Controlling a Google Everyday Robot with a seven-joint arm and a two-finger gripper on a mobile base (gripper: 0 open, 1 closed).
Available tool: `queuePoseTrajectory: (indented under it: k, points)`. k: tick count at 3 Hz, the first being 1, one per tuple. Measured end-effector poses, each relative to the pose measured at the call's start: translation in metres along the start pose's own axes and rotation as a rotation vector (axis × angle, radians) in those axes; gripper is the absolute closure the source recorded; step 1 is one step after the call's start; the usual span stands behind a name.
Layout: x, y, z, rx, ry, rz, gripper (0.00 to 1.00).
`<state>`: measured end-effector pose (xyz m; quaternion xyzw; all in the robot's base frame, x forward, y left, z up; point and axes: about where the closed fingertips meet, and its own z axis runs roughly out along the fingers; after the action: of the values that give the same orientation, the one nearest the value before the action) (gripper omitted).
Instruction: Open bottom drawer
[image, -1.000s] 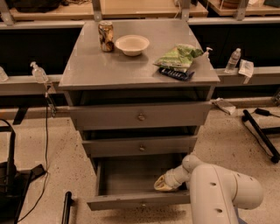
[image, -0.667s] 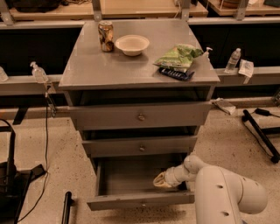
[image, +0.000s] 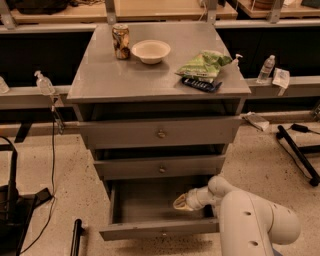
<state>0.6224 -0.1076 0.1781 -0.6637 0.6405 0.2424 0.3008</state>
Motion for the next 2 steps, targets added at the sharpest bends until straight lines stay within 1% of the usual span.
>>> queuePoseTrajectory:
  k: [1, 2]
  points:
    - [-0.019, 0.006, -0.015, 0.030, -0.090, -0.038, 1.00]
    - [-0.034, 0.008, -0.029, 0.055, -0.130, -0.070, 1.00]
